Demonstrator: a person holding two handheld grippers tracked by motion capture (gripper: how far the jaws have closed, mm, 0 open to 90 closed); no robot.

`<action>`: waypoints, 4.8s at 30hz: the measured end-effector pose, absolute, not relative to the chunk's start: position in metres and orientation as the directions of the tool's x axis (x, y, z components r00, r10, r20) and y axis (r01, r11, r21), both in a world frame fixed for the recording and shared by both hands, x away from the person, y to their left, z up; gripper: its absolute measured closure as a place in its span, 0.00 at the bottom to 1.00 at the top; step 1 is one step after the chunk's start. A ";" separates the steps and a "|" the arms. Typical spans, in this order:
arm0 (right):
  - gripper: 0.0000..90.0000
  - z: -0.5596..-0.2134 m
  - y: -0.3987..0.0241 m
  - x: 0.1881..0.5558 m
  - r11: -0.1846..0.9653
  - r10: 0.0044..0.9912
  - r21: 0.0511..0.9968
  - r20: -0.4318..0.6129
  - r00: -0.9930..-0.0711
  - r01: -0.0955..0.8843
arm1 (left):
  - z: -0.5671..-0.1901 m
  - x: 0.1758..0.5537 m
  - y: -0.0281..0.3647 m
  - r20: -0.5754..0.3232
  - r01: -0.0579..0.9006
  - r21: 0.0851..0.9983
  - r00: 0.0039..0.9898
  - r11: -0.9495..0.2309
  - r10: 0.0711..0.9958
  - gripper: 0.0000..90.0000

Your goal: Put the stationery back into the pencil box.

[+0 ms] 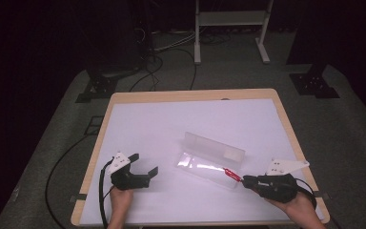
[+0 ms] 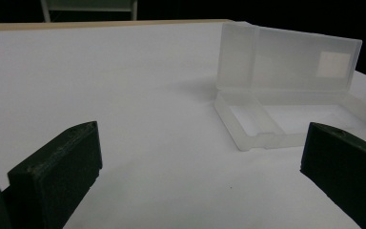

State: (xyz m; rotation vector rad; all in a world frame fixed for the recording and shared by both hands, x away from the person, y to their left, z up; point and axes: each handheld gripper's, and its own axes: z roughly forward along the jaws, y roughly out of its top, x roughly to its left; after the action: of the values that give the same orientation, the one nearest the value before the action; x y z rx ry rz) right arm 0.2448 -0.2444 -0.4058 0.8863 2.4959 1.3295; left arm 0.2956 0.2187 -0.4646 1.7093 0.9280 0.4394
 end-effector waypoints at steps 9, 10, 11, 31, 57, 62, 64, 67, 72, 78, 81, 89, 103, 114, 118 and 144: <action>0.88 -0.401 -0.235 0.254 0.432 0.562 0.803 0.116 -0.819 0.410 | -0.465 0.296 0.219 -0.158 0.362 0.926 0.626 -0.106 0.764 0.00; 0.88 -0.401 -0.234 0.255 0.433 0.560 0.804 0.115 -0.821 0.408 | -0.464 0.296 0.219 -0.156 0.362 0.926 0.626 -0.107 0.764 0.00; 0.88 -0.400 -0.233 0.256 0.434 0.558 0.804 0.114 -0.822 0.406 | -0.464 0.296 0.219 -0.156 0.362 0.926 0.626 -0.107 0.764 0.00; 0.88 -0.399 -0.210 0.276 0.458 0.526 0.803 0.102 -0.844 0.382 | -0.464 0.295 0.219 -0.158 0.362 0.926 0.627 -0.105 0.763 0.00; 0.88 -0.401 -0.188 0.300 0.470 0.504 0.803 0.097 -0.858 0.366 | -0.464 0.296 0.220 -0.158 0.360 0.927 0.628 -0.105 0.762 0.00; 0.88 -0.402 -0.185 0.305 0.478 0.503 0.796 0.099 -0.859 0.371 | -0.464 0.296 0.219 -0.158 0.361 0.927 0.627 -0.104 0.763 0.00; 0.88 -0.403 -0.184 0.307 0.482 0.501 0.794 0.097 -0.860 0.370 | -0.464 0.296 0.219 -0.157 0.360 0.927 0.628 -0.105 0.762 0.00; 0.88 -0.405 -0.181 0.311 0.485 0.500 0.791 0.099 -0.861 0.372 | -0.464 0.296 0.219 -0.157 0.360 0.927 0.628 -0.106 0.762 0.00; 0.88 -0.411 -0.179 0.317 0.497 0.499 0.782 0.097 -0.861 0.376 | -0.464 0.296 0.220 -0.158 0.360 0.927 0.629 -0.105 0.761 0.00; 0.88 -0.417 -0.174 0.323 0.510 0.493 0.774 0.095 -0.865 0.376 | -0.464 0.296 0.220 -0.158 0.360 0.927 0.629 -0.105 0.761 0.00; 0.88 -0.420 -0.173 0.326 0.515 0.490 0.768 0.100 -0.866 0.381 | -0.464 0.296 0.220 -0.158 0.360 0.927 0.629 -0.105 0.761 0.00; 0.88 -0.427 -0.169 0.333 0.521 0.487 0.760 0.111 -0.867 0.390 | -0.464 0.296 0.220 -0.158 0.360 0.927 0.630 -0.106 0.761 0.00; 0.88 -0.435 -0.165 0.339 0.532 0.480 0.746 0.125 -0.868 0.401 | -0.464 0.296 0.220 -0.158 0.360 0.927 0.630 -0.105 0.760 0.00; 0.88 -0.440 -0.163 0.343 0.535 0.481 0.739 0.132 -0.867 0.409 | -0.464 0.296 0.220 -0.159 0.361 0.927 0.630 -0.105 0.760 0.00; 0.88 -0.443 -0.162 0.344 0.541 0.474 0.735 0.135 -0.870 0.409 | -0.464 0.296 0.220 -0.159 0.360 0.927 0.630 -0.105 0.760 0.00; 0.87 -0.463 -0.155 0.348 0.590 0.478 0.673 0.153 -0.865 0.446 | -0.464 0.296 0.220 -0.166 0.361 0.928 0.628 -0.095 0.760 0.00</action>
State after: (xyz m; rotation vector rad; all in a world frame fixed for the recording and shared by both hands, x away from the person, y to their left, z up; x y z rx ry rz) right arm 0.3477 -0.1546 -0.4632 0.8029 2.7618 1.1498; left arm 0.2955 0.2203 -0.4645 1.6998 0.9262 0.4320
